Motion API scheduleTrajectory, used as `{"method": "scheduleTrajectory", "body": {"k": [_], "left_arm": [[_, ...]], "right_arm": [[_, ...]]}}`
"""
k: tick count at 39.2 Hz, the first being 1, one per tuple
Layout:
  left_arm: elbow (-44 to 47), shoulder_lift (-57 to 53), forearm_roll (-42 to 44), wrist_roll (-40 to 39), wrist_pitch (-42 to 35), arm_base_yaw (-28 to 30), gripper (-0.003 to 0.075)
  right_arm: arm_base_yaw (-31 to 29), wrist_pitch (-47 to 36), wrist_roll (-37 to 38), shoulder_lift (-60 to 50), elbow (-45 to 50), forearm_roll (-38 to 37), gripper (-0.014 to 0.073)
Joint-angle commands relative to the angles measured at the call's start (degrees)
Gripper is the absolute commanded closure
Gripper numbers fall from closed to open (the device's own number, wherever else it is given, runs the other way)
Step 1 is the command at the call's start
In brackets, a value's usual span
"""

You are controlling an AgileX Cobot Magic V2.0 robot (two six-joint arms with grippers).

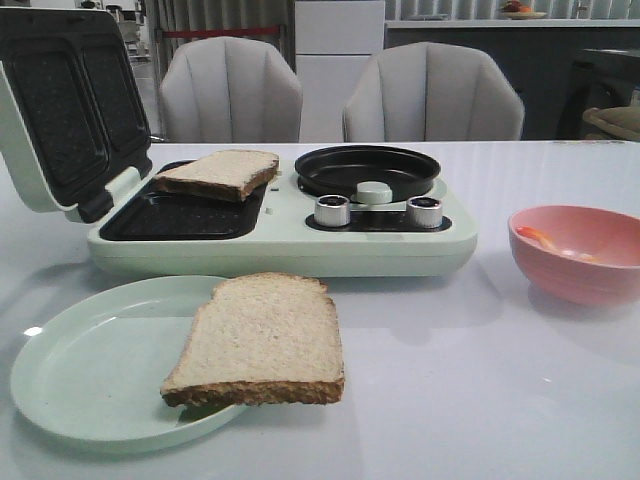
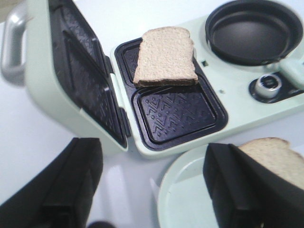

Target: Make breakfast with bread and shrimp

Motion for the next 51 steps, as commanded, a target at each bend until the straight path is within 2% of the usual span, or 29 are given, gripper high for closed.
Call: {"method": "scheduleTrajectory", "body": {"k": [1, 10, 24, 34, 42, 51], "left_arm": [[1.67, -7.07, -0.54, -3.33, -2.88, -0.37, 0.0209], [10.09, -23.1, -4.22, -4.6, -2.88, -0.37, 0.0209], [22.32, -44.09, -0.56, -3.69, -2.98, -0.37, 0.0209], [26.11, -50.0, -0.19, -1.2, -3.1, -0.37, 0.0209], [27.99, -50.0, -0.05, -1.11, -5.62, -0.37, 0.0209], [27.99, -50.0, 0.0, -1.11, -6.37, -0.37, 0.0209]], "right_arm": [[-0.18, -4.49, -0.07, -1.14, -1.11, -0.77, 0.0429], [-0.18, -4.49, -0.07, -1.14, -1.11, -0.77, 0.0429], [-0.18, -4.49, -0.07, -1.14, -1.11, -0.77, 0.0429], [-0.18, -5.23, -0.07, -1.14, -1.11, -0.77, 0.0429], [-0.18, -14.32, -0.07, -1.14, -2.0, 0.74, 0.0429], [-0.18, 3.9, -0.07, 6.1, -13.97, 8.36, 0.0429]]}}
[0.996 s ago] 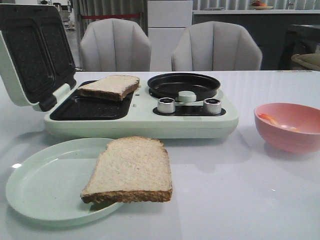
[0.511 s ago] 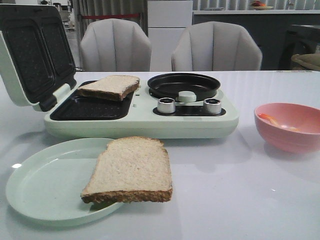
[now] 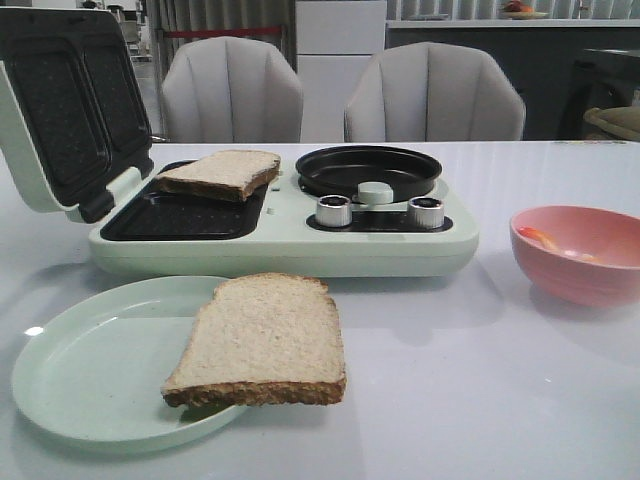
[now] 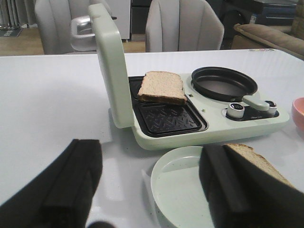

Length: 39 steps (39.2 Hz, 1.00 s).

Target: Make breakfast with bread and shrimp

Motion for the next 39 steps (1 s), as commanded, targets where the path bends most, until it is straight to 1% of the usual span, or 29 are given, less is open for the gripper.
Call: {"method": "scheduleTrajectory", "body": {"k": [1, 5, 12, 17, 19, 25, 27, 29, 35, 39], "left_arm": [[-1.48, 0.59, 1.36, -0.04, -4.53, -0.37, 0.0209], [-1.48, 0.59, 1.45, -0.04, -4.66, -0.37, 0.0209], [-1.48, 0.59, 1.45, -0.04, -7.44, -0.37, 0.0209], [-1.48, 0.59, 1.45, -0.04, -7.55, -0.37, 0.0209], [-1.48, 0.59, 1.45, -0.04, -7.55, -0.37, 0.0209], [-1.48, 0.59, 1.45, -0.04, -7.55, -0.37, 0.0209], [-1.48, 0.59, 1.45, -0.04, -7.55, -0.37, 0.0209], [-1.48, 0.59, 1.45, -0.04, -7.55, -0.37, 0.0209], [-1.48, 0.59, 1.45, -0.04, -7.55, -0.37, 0.0209], [-1.48, 0.59, 1.45, -0.04, -7.55, -0.37, 0.0209]], "right_arm": [[-0.18, 3.55, -0.07, 5.57, -7.82, 1.97, 0.0429], [-0.18, 8.72, -0.07, 10.02, -10.48, 1.89, 0.0429], [-0.18, 8.87, -0.07, 13.37, -10.53, 1.95, 0.0429], [-0.18, 9.27, -0.07, 14.97, -10.84, 3.44, 0.0417], [-0.18, 10.37, -0.07, 16.23, -11.44, 5.04, 0.0378], [-0.13, 16.41, -0.07, 23.98, -15.89, 9.66, 0.0131], [0.07, 18.2, -0.07, 27.51, -18.15, 11.96, 0.0079], [0.51, 19.37, -0.07, 30.79, -20.14, 14.37, 0.006], [2.74, 23.19, -0.18, 42.95, -26.49, 23.25, 0.0061], [4.49, 27.58, -2.69, 52.19, -30.74, 29.47, 0.0062]]}}
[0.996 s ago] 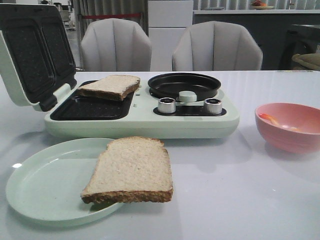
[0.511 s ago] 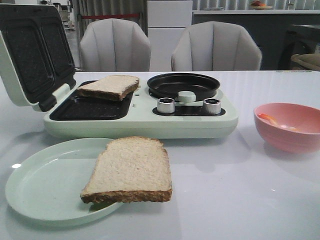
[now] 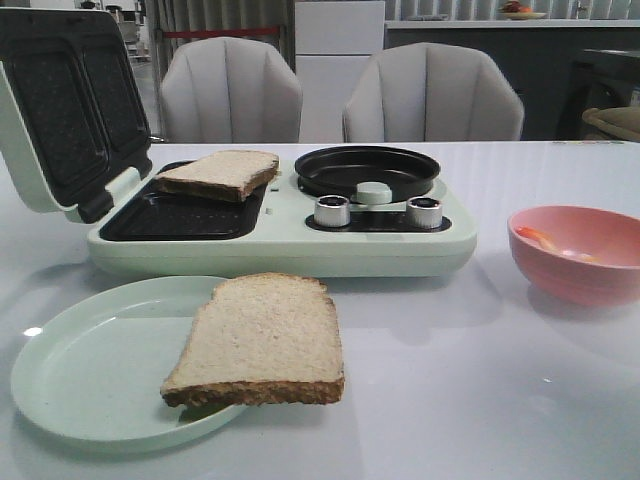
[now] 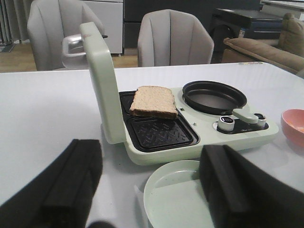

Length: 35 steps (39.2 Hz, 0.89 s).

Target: Make breakfast with bread and shrimp

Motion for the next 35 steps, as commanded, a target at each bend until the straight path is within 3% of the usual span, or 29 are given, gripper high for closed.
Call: {"method": "scheduleTrajectory", "body": {"k": [1, 11, 24, 30, 35], "left_arm": [[-1.48, 0.59, 1.05, -0.04, -4.16, -0.37, 0.0209], [-1.48, 0.59, 1.05, -0.04, -4.16, -0.37, 0.0209], [-1.48, 0.59, 1.05, -0.04, -4.16, -0.37, 0.0209], [-1.48, 0.59, 1.05, -0.04, -4.16, -0.37, 0.0209], [-1.48, 0.59, 1.05, -0.04, -4.16, -0.37, 0.0209]], "right_arm": [[1.55, 1.39, -3.45, 8.23, -5.49, 7.38, 0.0063], [3.59, 3.47, -20.15, 27.55, -11.87, 27.42, 0.0063], [3.59, 5.88, -51.06, 46.16, -13.65, 57.93, 0.0063], [3.59, 8.66, -59.81, 51.98, -13.78, 65.49, 0.0063], [4.41, 10.75, -62.05, 56.18, -15.31, 67.19, 0.0063]]}}
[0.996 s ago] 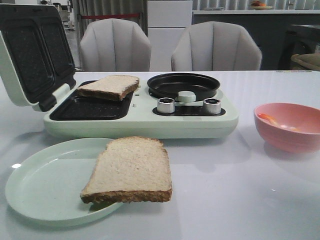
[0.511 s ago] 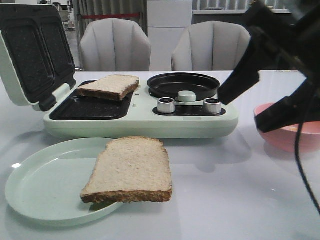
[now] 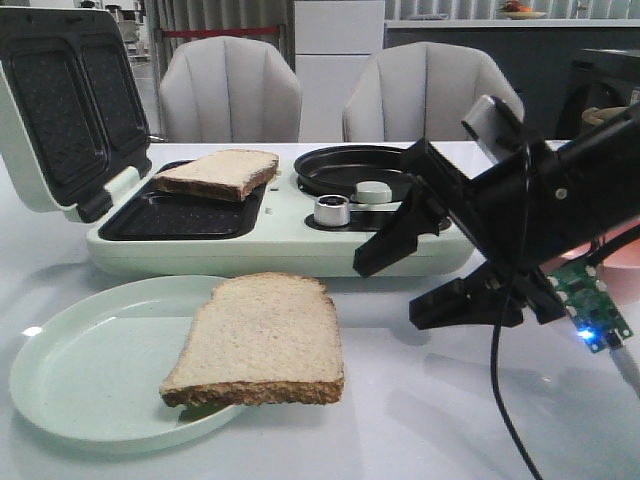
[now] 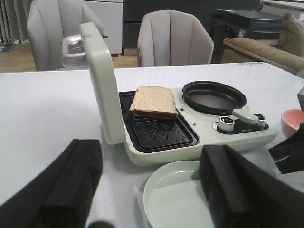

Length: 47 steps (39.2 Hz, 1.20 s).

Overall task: Make breakfast with bread and shrimp
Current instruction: 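Grasp the remaining bread slice on the plate with the right gripper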

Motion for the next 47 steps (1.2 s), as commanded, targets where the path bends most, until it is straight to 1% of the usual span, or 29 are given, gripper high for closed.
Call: {"method": "scheduleTrajectory", "body": {"k": [1, 10, 20, 33, 36, 39, 41, 47], "left_arm": [[-1.48, 0.59, 1.01, -0.04, -4.12, -0.37, 0.0209], [-1.48, 0.59, 1.01, -0.04, -4.12, -0.37, 0.0209], [-1.48, 0.59, 1.01, -0.04, -4.12, -0.37, 0.0209], [-1.48, 0.59, 1.01, -0.04, -4.12, -0.37, 0.0209], [-1.48, 0.59, 1.01, -0.04, -4.12, -0.37, 0.0209], [-1.48, 0.59, 1.01, -0.04, -4.12, -0.37, 0.0209], [-1.48, 0.59, 1.01, -0.04, -4.12, -0.37, 0.0209], [-1.48, 0.59, 1.01, -0.04, -4.12, -0.37, 0.0209]], "right_arm": [[0.78, 4.44, -2.76, 0.6, -2.9, 3.67, 0.0063], [4.73, 4.28, -2.76, 5.24, -7.66, 3.72, 0.0063], [6.93, 3.49, -2.76, 6.03, -8.21, 3.97, 0.0076], [6.93, 4.2, -2.76, 6.03, -8.21, 3.97, 0.0267], [6.87, 4.97, -2.76, 5.97, -8.21, 3.97, 0.0332], [6.73, 5.61, -2.83, 5.61, -8.21, 3.97, 0.0417], [6.56, 6.64, -3.13, 5.42, -8.21, 4.1, 0.0451], [5.92, 9.87, -3.53, 3.91, -8.21, 4.43, 0.0457]]}}
